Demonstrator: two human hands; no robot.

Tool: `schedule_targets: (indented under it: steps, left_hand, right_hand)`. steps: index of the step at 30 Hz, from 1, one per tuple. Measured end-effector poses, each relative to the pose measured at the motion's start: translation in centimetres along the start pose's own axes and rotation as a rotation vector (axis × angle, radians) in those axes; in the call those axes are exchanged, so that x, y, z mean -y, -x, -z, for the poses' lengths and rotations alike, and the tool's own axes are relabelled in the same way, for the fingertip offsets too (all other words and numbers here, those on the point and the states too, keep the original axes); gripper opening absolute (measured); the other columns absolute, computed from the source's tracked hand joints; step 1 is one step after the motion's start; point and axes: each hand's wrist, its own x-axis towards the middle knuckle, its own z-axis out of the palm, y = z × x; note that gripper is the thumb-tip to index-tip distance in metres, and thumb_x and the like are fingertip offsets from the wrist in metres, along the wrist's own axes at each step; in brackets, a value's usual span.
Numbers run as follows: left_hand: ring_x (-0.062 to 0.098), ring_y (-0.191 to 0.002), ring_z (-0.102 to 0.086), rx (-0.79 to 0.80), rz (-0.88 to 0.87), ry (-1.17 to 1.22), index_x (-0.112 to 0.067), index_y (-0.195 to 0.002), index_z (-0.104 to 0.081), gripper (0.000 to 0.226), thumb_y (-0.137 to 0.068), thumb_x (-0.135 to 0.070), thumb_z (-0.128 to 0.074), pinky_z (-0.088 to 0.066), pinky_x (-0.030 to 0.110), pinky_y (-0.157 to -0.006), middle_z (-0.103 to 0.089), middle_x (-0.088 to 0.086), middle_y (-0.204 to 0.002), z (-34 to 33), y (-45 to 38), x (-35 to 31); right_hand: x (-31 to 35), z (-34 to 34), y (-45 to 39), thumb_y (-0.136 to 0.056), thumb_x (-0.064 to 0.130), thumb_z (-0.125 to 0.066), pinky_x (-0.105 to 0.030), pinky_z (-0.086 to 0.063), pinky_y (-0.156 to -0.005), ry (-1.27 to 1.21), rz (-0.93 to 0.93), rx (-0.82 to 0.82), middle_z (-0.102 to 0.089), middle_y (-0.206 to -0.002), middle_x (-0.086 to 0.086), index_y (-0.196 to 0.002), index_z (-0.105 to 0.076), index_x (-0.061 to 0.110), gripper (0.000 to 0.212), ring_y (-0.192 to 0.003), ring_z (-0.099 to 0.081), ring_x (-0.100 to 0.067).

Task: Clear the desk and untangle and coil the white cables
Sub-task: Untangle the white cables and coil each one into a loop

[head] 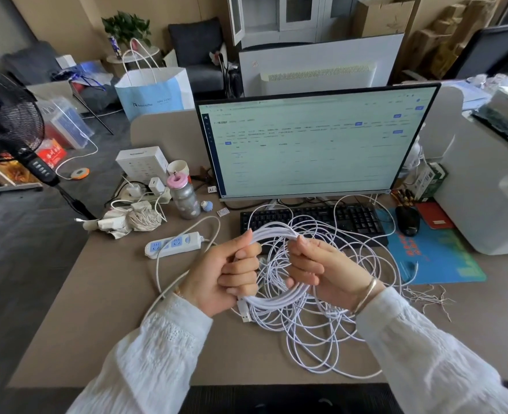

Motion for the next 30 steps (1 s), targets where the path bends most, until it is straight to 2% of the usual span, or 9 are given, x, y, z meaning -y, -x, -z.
schedule_targets:
  steps: [3,6,11,14,17,21,26,28,30]
  left_hand:
    - [0.009,-0.035,-0.019,-0.061,-0.01,-0.077,-0.016,-0.062,-0.046,0.038,-0.085,-0.032,-0.071,-0.033,0.02,-0.039,-0.02,-0.008,-0.043,-0.1,0.0,0.6]
    - [0.01,-0.036,-0.022,-0.04,-0.001,-0.085,-0.015,-0.061,-0.045,0.037,-0.089,-0.029,-0.065,-0.039,0.023,-0.043,-0.022,-0.006,-0.042,0.0,0.0,1.1]
    - [0.013,-0.041,-0.036,0.097,0.063,-0.139,-0.011,-0.063,-0.052,0.038,-0.094,-0.034,-0.049,-0.042,0.03,-0.062,-0.036,-0.002,-0.045,0.5,0.0,0.8]
    - [0.019,-0.051,-0.052,0.044,0.097,-0.233,-0.007,-0.062,-0.058,0.057,-0.092,-0.054,-0.047,-0.038,0.037,-0.072,-0.053,0.005,-0.052,0.9,-0.2,0.2]
    - [0.021,-0.051,-0.056,-0.025,0.156,-0.238,-0.006,-0.072,-0.061,0.064,-0.09,-0.064,-0.042,-0.05,0.036,-0.072,-0.054,0.006,-0.054,0.7,-0.6,-0.1]
    - [0.025,-0.052,-0.06,-0.013,0.197,-0.205,-0.005,-0.097,-0.059,0.058,-0.099,-0.053,-0.026,-0.053,0.044,-0.078,-0.056,0.009,-0.057,0.0,-1.1,0.0]
    - [0.036,-0.083,-0.069,-0.099,0.104,-0.211,0.001,-0.081,-0.07,0.054,-0.098,-0.031,-0.03,-0.046,0.053,-0.097,-0.071,0.022,-0.084,-0.8,-1.4,0.1]
    - [0.031,-0.066,-0.066,-0.134,0.096,-0.195,-0.001,-0.073,-0.067,0.052,-0.096,-0.03,-0.03,-0.055,0.045,-0.083,-0.067,0.016,-0.068,-1.0,-1.5,-0.1]
    - [0.016,-0.04,-0.046,-0.095,0.112,-0.145,-0.009,-0.068,-0.058,0.049,-0.098,-0.037,-0.031,-0.051,0.03,-0.056,-0.048,0.002,-0.046,-1.4,-1.7,-0.1]
  right_hand:
    - [0.5,-1.1,0.1,-0.085,0.064,-0.047,-0.027,-0.045,-0.055,0.065,-0.081,-0.177,-0.021,-0.047,0.008,-0.069,-0.046,0.014,0.052,-0.043,-0.021,-0.012]
    - [0.8,-1.9,0.0,-0.089,0.055,-0.047,-0.025,-0.038,-0.047,0.197,-0.118,-0.327,-0.01,-0.053,0.002,-0.06,-0.032,0.018,0.05,-0.047,-0.012,-0.016]
    - [0.4,-2.2,-0.2,-0.088,0.048,-0.051,-0.023,-0.021,-0.042,0.203,-0.116,-0.355,-0.007,-0.051,0.002,-0.065,-0.012,0.017,0.054,-0.045,-0.007,-0.014]
    - [0.6,-2.1,-0.3,-0.088,0.048,-0.051,-0.024,-0.015,-0.042,0.254,-0.138,-0.347,-0.008,-0.051,0.002,-0.062,-0.013,0.019,0.054,-0.046,-0.006,-0.015]
    - [0.9,-2.0,-0.3,-0.088,0.047,-0.051,-0.025,-0.013,-0.043,0.304,-0.165,-0.335,-0.01,-0.05,0.003,-0.06,-0.016,0.02,0.052,-0.045,-0.007,-0.014]
    - [1.3,-1.9,-0.5,-0.088,0.045,-0.05,-0.022,-0.014,-0.04,0.302,-0.152,-0.348,-0.01,-0.05,0.003,-0.058,-0.017,0.021,0.051,-0.044,-0.007,-0.014]
    - [0.9,-1.7,-0.8,-0.087,0.043,-0.052,-0.017,-0.02,-0.036,0.275,-0.057,-0.409,-0.013,-0.048,0.003,-0.053,-0.023,0.022,0.05,-0.04,-0.011,-0.01]
    - [0.7,-1.6,-1.0,-0.088,0.043,-0.053,-0.018,-0.021,-0.036,0.289,-0.027,-0.429,-0.014,-0.049,0.002,-0.054,-0.022,0.022,0.051,-0.04,-0.012,-0.011]
    - [0.5,-1.2,-1.2,-0.09,0.044,-0.052,-0.021,-0.024,-0.038,0.306,-0.001,-0.452,-0.015,-0.05,0.002,-0.055,-0.024,0.021,0.051,-0.043,-0.013,-0.013]
